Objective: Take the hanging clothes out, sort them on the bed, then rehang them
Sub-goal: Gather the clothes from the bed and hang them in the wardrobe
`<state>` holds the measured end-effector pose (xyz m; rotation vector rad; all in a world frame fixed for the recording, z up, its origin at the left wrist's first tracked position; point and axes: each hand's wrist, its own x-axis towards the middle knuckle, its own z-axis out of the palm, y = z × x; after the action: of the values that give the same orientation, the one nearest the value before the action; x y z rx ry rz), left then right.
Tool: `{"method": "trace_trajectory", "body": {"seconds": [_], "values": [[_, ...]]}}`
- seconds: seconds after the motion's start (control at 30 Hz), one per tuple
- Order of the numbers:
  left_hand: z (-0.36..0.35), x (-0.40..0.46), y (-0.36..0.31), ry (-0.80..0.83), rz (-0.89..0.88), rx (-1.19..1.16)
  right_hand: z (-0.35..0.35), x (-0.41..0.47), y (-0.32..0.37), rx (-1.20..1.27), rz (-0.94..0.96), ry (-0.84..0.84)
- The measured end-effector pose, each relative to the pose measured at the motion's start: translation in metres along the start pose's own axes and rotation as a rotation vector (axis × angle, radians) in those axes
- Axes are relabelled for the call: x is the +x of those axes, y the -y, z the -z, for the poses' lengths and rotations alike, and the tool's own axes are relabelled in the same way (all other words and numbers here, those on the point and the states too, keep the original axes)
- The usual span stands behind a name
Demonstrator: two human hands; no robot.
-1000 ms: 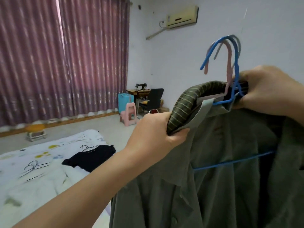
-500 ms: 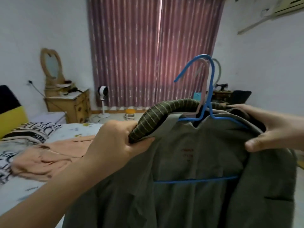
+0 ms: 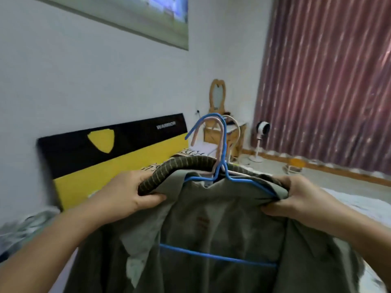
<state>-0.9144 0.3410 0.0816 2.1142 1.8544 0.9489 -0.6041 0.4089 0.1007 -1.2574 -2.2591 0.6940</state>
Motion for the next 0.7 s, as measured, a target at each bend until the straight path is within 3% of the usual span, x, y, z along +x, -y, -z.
{"method": "trace_trajectory", "body": {"seconds": [0.07,0.17,0.37,0.5,0.6,0.7], "values": [[0.018,-0.012,0.012,0.018,0.147,0.040,-0.017,0.029,0.012,0.025,0.101,0.025],[0.036,-0.034,0.011,-0.088,0.247,0.088,-0.043,0.063,0.034,0.042,0.217,0.094],[0.027,-0.057,-0.009,-0.698,0.396,0.238,-0.103,0.097,0.089,0.023,0.403,0.229],[0.031,-0.078,-0.010,-0.874,0.559,0.343,-0.144,0.093,0.126,0.006,0.520,0.315],[0.047,-0.092,0.002,-0.993,0.633,0.119,-0.176,0.088,0.153,-0.004,0.592,0.386],[0.070,-0.108,0.019,-1.213,0.554,-0.251,-0.207,0.083,0.182,-0.039,0.672,0.459]]}}
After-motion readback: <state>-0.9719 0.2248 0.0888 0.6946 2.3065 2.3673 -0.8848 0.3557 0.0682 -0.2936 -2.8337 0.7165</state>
